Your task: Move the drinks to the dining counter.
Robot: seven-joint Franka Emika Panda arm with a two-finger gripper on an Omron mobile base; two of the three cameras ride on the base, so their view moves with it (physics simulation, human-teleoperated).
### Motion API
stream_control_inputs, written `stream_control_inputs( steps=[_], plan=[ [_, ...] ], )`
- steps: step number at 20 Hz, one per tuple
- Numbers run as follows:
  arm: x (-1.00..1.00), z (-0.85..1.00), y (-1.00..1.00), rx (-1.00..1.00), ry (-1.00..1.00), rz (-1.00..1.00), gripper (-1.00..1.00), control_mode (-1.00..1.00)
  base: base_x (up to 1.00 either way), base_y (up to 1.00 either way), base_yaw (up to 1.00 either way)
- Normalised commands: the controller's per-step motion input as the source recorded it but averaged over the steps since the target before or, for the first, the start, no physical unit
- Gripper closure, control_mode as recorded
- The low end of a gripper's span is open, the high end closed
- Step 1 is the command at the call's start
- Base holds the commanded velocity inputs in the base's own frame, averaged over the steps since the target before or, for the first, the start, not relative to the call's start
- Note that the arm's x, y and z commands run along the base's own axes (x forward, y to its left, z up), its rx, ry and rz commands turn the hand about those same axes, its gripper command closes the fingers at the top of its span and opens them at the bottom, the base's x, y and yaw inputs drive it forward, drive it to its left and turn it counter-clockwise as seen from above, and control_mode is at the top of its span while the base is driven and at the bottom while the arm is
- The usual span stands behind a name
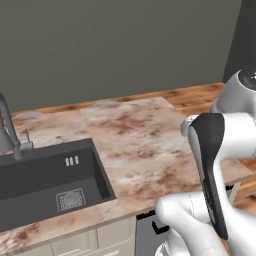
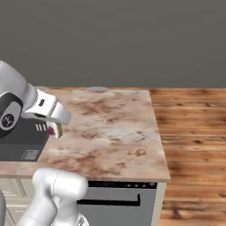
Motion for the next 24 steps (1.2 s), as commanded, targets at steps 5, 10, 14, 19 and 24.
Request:
stream_control_inputs(
  steps=[5,10,14,19,24],
  plan=[
    [0.29,-0.22,0.00,0.01,0.00,0.01,1.00,-1.00,0.00,0.00,0.00],
    [0.37,-0.28,0.00,0.01,0.00,0.03,1.00,-1.00,0.00,0.00,0.00],
    [0.49,-0.28,0.00,0.00,0.00,0.03,1.00,-1.00,0.00,0.00,0.00],
    [0.49,-0.35,0.00,0.00,0.00,0.03,1.00,-1.00,0.00,0.00,0.00],
    [0.51,-0.47,0.00,0.00,0.00,0.04,1.00,-1.00,0.00,0.00,0.00]
  ],
)
